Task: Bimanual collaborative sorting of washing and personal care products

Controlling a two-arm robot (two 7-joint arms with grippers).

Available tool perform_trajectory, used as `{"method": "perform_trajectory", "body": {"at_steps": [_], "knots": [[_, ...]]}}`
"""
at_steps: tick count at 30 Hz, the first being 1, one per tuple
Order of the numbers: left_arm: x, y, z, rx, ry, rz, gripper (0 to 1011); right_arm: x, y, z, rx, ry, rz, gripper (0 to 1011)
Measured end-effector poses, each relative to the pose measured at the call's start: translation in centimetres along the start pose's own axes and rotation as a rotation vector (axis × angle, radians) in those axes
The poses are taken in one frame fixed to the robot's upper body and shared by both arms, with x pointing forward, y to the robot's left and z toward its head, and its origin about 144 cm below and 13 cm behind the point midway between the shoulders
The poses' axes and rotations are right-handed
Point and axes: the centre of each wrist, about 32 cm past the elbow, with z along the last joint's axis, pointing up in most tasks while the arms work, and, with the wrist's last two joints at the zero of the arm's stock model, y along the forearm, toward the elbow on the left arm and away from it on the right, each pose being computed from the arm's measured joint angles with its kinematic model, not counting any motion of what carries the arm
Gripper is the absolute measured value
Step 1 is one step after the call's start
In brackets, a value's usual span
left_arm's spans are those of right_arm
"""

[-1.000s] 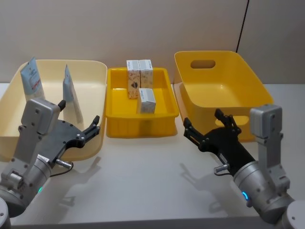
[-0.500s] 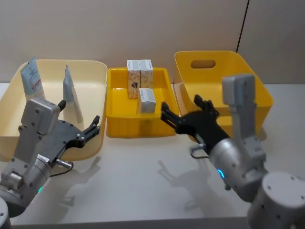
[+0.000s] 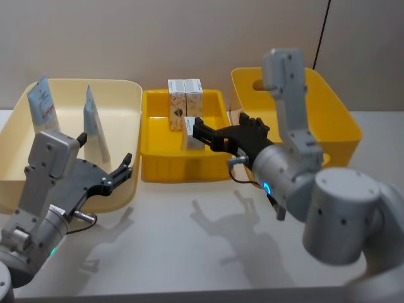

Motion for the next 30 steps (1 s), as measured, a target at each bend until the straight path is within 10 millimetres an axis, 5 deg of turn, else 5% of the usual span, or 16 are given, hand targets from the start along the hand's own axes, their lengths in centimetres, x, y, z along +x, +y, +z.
{"method": "perform_trajectory", "body": {"at_steps": [11,30], "knots": [[0.0,0.0,0.0,0.000,0.000,0.000,1000,0.2,3.3,3.8,-0.174,0.004,-0.042,1000],[0.0,0.0,0.0,0.000,0.000,0.000,999,-0.5,7.6,5.7,-0.329,-0.038,-0.024,999]]}}
